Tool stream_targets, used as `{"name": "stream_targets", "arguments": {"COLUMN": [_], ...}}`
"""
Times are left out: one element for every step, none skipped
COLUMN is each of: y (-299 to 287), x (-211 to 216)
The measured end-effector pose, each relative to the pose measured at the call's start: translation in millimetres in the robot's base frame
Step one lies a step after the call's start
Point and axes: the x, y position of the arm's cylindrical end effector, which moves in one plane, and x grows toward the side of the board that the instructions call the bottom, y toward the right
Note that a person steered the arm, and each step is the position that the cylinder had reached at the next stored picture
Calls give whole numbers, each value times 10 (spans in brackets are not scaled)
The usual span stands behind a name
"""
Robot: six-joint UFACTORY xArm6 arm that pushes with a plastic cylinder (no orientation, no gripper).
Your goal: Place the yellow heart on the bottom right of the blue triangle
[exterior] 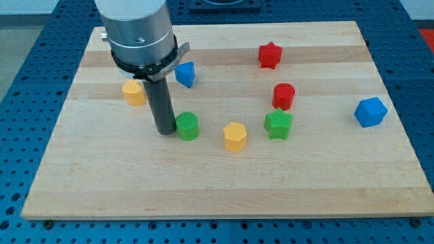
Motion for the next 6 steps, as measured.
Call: {"name": "stream_targets", "arguments": {"y": [0,-87,-232,-442,-586,-770], "x": [0,0,-11,-39,-136,-280]}}
